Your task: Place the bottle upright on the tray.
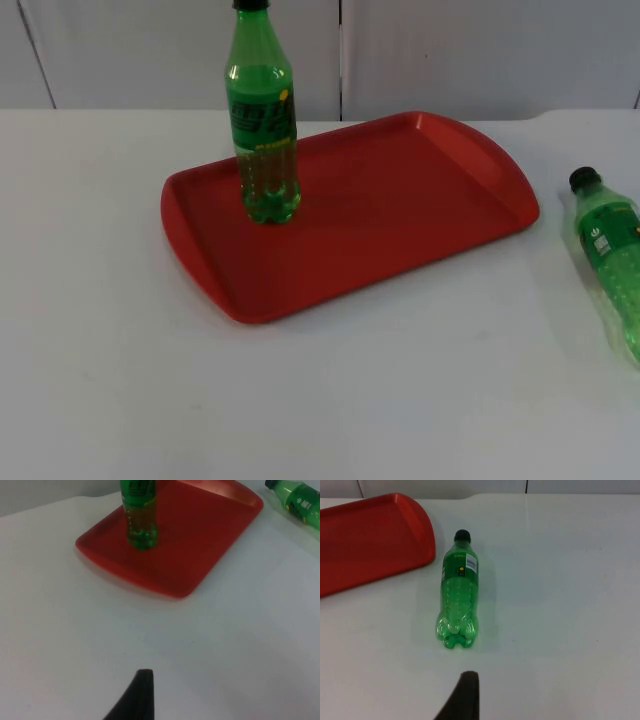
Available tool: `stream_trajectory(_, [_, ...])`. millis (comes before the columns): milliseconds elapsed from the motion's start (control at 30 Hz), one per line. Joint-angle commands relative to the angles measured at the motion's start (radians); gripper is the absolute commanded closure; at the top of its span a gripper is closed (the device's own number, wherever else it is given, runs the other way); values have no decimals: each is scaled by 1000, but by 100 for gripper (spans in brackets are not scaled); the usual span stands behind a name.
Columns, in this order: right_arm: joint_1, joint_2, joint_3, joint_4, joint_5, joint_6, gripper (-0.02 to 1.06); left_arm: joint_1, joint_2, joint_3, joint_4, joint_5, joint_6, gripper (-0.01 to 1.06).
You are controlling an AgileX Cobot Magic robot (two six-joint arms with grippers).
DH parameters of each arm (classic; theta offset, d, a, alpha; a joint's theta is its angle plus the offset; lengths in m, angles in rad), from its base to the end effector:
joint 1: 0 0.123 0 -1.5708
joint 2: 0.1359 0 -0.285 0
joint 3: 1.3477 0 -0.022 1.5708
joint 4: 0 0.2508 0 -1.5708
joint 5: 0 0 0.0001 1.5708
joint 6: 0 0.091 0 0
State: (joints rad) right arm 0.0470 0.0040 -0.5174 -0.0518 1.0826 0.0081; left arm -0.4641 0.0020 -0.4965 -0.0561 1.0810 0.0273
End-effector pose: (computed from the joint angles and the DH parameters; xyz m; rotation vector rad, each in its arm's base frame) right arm -0.0070 -0.0045 0.2804 -0.0364 2.0515 -0.0278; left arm -0.0065 -0.0018 0.2748 0.5104 2.0225 -0.3347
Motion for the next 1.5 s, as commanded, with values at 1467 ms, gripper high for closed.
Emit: stream_trajectory(1467, [-5, -4, 1, -6, -8, 3, 16, -7, -2, 3, 4, -6, -6, 0])
